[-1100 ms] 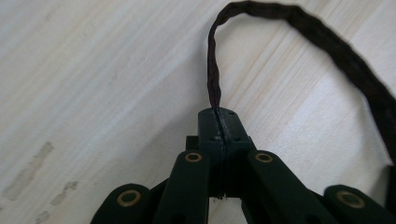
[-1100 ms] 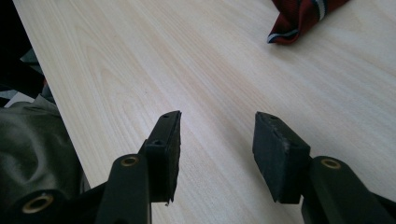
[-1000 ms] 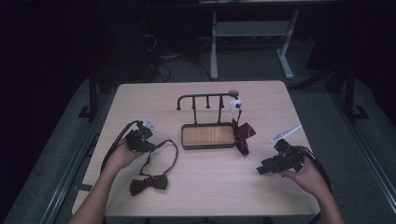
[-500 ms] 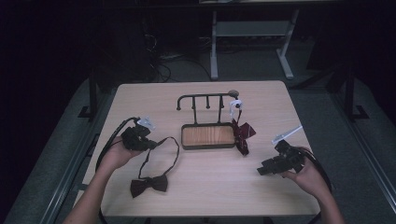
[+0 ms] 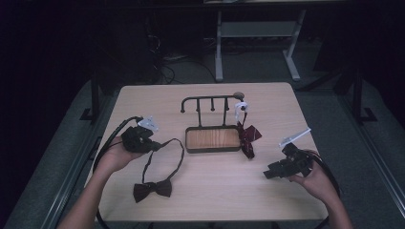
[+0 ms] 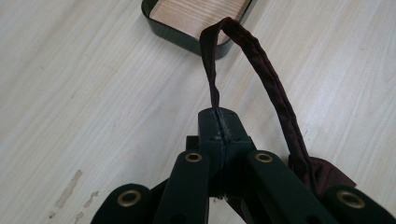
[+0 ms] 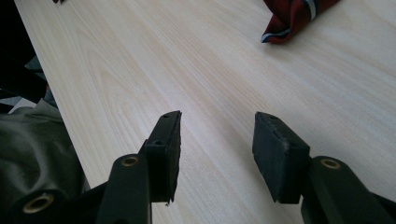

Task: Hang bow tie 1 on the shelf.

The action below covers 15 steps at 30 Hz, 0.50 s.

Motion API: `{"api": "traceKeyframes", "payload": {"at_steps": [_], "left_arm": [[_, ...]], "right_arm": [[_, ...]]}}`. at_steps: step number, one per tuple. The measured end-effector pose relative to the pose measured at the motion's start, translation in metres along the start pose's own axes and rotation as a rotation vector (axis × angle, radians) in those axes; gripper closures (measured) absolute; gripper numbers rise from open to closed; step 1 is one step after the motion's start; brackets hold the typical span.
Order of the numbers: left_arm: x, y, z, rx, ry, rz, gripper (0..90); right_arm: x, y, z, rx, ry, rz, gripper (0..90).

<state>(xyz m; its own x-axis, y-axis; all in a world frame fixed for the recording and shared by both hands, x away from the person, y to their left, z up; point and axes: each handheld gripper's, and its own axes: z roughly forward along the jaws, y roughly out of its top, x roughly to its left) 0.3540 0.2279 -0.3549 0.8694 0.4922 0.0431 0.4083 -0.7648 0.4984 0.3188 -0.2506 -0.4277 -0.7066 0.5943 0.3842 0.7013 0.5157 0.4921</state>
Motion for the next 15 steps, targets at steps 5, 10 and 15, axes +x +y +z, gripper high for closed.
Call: {"api": "traceKeyframes", "payload": {"at_steps": [5,10,15], "left_arm": [[-0.003,0.005,-0.009,-0.013,0.0,0.019,89.8],[-0.006,0.009,-0.015,-0.012,-0.001,0.031,89.8],[-0.006,0.015,-0.02,-0.009,-0.004,0.047,89.8]], "right_arm": [[0.002,-0.001,-0.003,-0.006,-0.004,0.006,51.8],[0.001,-0.002,-0.005,-0.012,-0.008,-0.005,51.7],[0.001,-0.001,-0.005,-0.009,-0.007,0.0,51.2]]}}
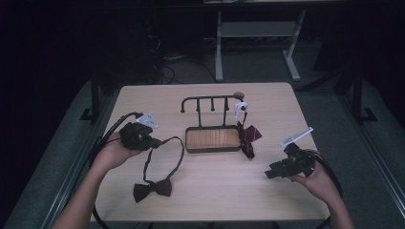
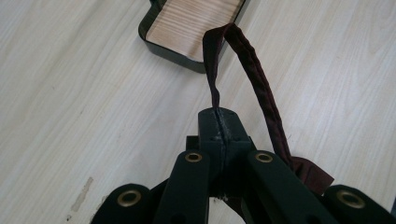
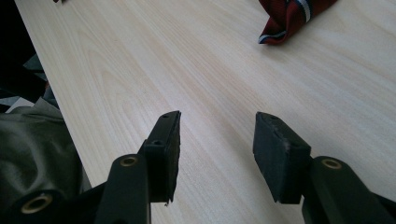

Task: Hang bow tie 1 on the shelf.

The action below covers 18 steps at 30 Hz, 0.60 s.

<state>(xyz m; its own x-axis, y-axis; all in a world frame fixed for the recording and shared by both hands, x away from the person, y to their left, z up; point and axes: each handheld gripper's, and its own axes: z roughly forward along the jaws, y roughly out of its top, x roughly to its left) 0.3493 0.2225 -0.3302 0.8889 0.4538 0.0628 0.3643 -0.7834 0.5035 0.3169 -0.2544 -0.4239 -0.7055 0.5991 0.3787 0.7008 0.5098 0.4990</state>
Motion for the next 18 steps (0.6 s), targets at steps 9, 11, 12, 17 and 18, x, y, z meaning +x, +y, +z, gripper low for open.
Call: {"api": "traceKeyframes", "payload": {"at_steps": [9,11,12,17,18], "left_arm": [[-0.001,0.01,-0.017,-0.021,0.016,0.023,89.8],[-0.001,0.012,-0.02,-0.021,0.016,0.026,89.8],[-0.001,0.014,-0.021,-0.022,0.02,0.027,89.8],[-0.001,0.019,-0.025,-0.022,0.018,0.039,89.9],[-0.001,0.02,-0.026,-0.025,0.02,0.041,89.9]], "right_arm": [[0.0,-0.002,-0.003,-0.01,0.001,0.001,51.1],[0.0,-0.001,-0.003,-0.009,-0.002,-0.002,51.0],[0.0,-0.001,-0.003,-0.008,-0.001,-0.002,51.0],[0.0,0.0,-0.002,-0.005,0.002,0.0,51.1],[0.0,0.0,-0.001,-0.006,0.003,0.0,51.1]]}}
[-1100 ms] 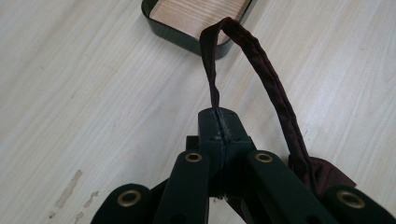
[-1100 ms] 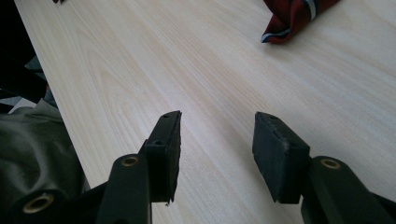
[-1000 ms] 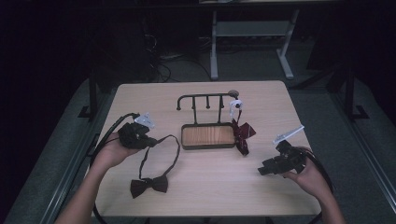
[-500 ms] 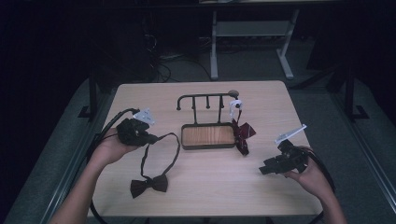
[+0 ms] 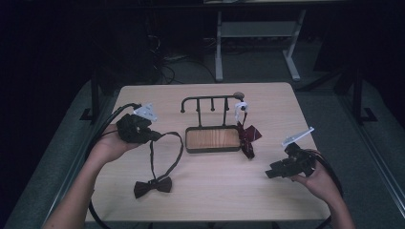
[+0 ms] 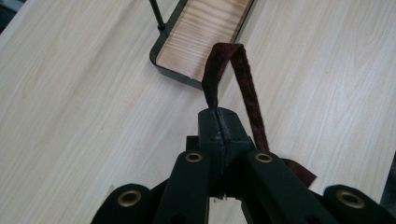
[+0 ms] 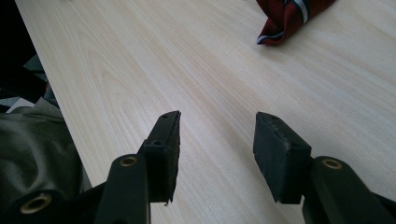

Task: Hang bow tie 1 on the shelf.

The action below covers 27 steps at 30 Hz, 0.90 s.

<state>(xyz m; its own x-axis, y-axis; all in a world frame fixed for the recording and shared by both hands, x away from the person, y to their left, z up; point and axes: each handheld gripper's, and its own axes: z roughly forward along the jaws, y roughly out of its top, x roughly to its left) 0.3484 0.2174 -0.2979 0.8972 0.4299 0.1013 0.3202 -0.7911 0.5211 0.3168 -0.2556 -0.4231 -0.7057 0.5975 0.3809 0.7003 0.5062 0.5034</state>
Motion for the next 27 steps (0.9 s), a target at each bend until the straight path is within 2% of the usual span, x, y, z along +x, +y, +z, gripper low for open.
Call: {"api": "traceKeyframes", "payload": {"at_steps": [19,27], "left_arm": [[0.003,0.027,-0.009,-0.006,0.028,0.039,90.0],[0.01,0.039,-0.014,-0.008,0.043,0.034,90.0]], "right_arm": [[0.0,0.0,-0.001,-0.001,-0.001,0.0,51.1],[0.002,-0.001,-0.003,0.001,-0.003,-0.001,51.2]]}}
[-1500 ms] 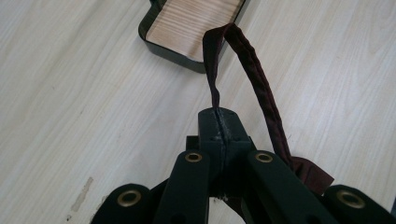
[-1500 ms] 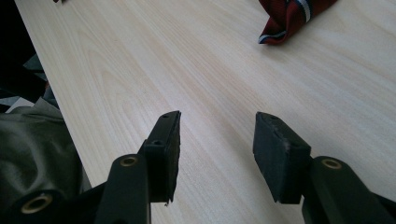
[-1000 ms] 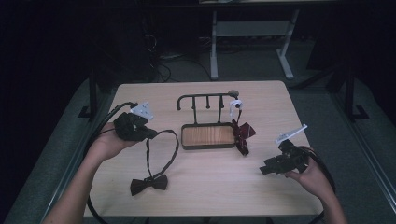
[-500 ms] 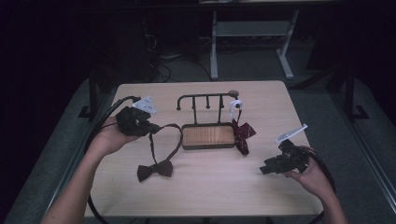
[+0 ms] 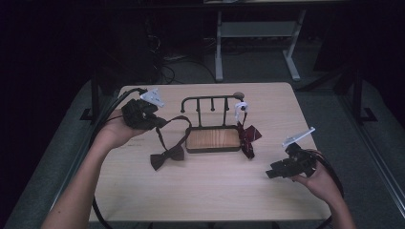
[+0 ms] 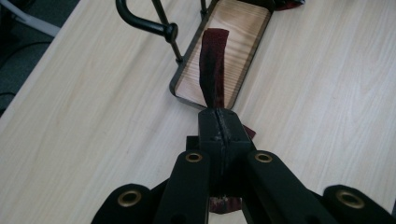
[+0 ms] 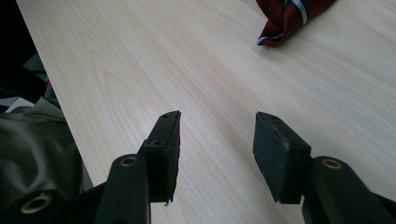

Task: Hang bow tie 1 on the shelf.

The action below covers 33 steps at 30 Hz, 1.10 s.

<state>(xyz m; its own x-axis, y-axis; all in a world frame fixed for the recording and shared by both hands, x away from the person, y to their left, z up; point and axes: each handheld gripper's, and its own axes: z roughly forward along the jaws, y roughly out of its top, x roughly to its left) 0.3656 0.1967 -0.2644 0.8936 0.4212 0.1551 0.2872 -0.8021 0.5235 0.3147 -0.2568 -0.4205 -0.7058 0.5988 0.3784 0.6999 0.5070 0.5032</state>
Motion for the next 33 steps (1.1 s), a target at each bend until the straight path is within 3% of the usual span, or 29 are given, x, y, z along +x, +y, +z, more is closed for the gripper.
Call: {"api": "traceKeyframes", "payload": {"at_steps": [16,33], "left_arm": [[0.011,0.018,-0.002,0.023,0.028,-0.007,90.0],[0.03,0.028,0.005,0.058,0.044,-0.048,90.0]], "right_arm": [[0.0,0.0,-0.001,-0.009,-0.005,-0.005,51.2],[-0.003,-0.001,-0.005,-0.025,0.001,-0.006,51.3]]}}
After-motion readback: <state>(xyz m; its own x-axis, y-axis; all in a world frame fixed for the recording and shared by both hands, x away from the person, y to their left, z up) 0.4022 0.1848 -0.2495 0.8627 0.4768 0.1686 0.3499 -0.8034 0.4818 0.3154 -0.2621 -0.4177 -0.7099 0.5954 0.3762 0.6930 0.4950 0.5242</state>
